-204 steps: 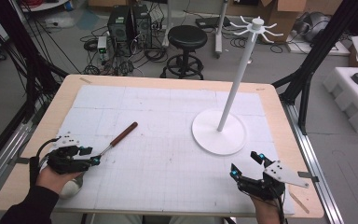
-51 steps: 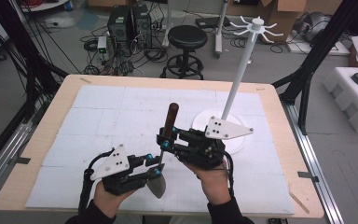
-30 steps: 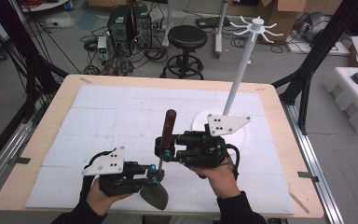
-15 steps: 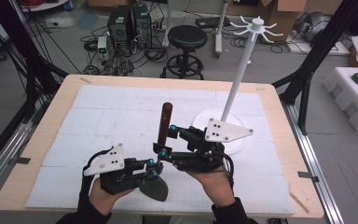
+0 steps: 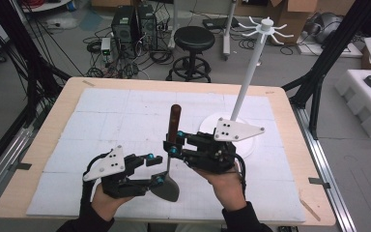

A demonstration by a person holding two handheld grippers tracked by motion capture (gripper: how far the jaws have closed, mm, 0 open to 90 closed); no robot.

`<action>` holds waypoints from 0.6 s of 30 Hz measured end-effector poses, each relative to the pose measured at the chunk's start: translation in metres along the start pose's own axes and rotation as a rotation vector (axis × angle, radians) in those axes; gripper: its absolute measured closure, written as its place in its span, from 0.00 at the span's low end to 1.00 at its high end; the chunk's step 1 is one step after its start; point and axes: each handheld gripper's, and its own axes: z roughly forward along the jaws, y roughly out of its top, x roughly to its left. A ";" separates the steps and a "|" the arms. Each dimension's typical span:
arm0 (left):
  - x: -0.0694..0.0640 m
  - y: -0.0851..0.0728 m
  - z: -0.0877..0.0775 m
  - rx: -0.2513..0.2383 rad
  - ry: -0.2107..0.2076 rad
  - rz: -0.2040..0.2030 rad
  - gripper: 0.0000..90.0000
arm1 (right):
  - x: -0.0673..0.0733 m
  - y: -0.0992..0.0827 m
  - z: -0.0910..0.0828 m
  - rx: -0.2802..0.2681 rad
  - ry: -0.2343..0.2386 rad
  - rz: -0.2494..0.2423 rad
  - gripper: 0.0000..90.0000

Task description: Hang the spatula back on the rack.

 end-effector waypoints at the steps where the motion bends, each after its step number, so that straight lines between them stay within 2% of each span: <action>1: 0.003 -0.001 -0.003 0.001 0.013 -0.003 0.46 | -0.003 0.002 -0.003 -0.002 0.000 0.006 0.82; 4: 0.012 -0.005 -0.015 -0.007 0.059 -0.014 0.32 | -0.012 0.012 -0.014 -0.016 -0.024 0.015 0.82; 6: 0.016 -0.007 -0.022 -0.019 0.073 -0.029 0.27 | -0.019 0.022 -0.024 -0.010 -0.060 0.008 0.81; 11: 0.028 -0.012 -0.037 -0.049 0.123 -0.022 0.23 | -0.035 0.040 -0.041 -0.001 -0.112 0.002 0.81; 18: 0.038 -0.019 -0.052 -0.066 0.157 -0.026 0.21 | -0.065 0.066 -0.058 0.002 -0.202 0.005 0.81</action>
